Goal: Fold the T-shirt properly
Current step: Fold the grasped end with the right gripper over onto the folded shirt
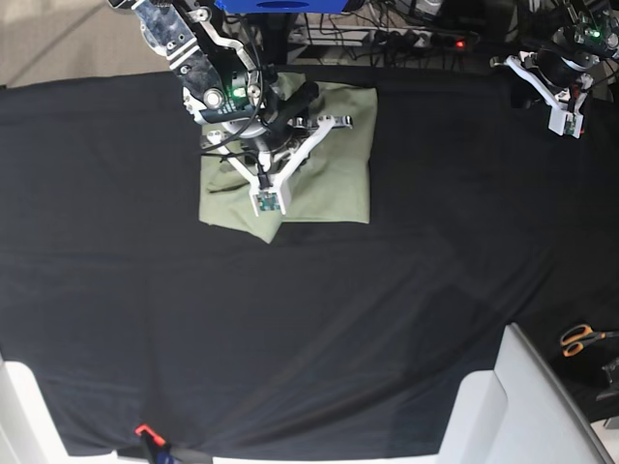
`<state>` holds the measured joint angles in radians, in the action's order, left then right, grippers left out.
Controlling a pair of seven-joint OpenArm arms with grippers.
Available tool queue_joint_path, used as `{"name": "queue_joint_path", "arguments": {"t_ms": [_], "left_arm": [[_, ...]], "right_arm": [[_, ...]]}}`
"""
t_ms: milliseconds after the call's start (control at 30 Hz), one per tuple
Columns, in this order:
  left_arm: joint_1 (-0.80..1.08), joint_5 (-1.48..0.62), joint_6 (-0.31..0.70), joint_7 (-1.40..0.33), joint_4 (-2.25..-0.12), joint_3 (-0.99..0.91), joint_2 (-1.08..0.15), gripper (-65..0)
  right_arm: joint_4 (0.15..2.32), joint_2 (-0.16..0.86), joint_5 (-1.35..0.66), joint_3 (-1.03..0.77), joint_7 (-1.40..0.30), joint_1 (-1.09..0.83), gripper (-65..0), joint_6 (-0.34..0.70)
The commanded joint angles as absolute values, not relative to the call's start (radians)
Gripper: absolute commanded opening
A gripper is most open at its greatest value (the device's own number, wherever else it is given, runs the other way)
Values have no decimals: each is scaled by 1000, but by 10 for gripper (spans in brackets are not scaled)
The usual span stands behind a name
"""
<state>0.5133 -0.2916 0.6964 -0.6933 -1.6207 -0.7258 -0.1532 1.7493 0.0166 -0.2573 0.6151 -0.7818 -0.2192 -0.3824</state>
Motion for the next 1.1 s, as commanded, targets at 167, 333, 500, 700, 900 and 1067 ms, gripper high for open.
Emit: {"name": "queue_joint_path", "arguments": {"t_ms": [167,333,500,700,900,1067], "left_arm": [[518,-302,698,-679,-1632,-734,-166,-650],[518,-302,698,-679,-1632,-734,-166,-650],[518,-302,698,-679,-1632,-734,-166,-650],[490,-302,698,-679,-1601,-739,-171,-650],[463,-239,698,-679,-1561,-736,-168,-650],[440,-180,698,-679,-1564,-734,-165,-650]], "right_arm": [[1764,8,-259,616,-766,-211,-647,-374],[1764,8,-259,618,-769,-213,-564,-369],[1742,8,-259,619,-796,-203,-429,-257],[1652,-12,-259,618,-842,-166,-417,-151],[1610,-16,-257,619,-842,-147,-417,-45],[1596,-18,-257,621,-855,-116,-419,19]]}}
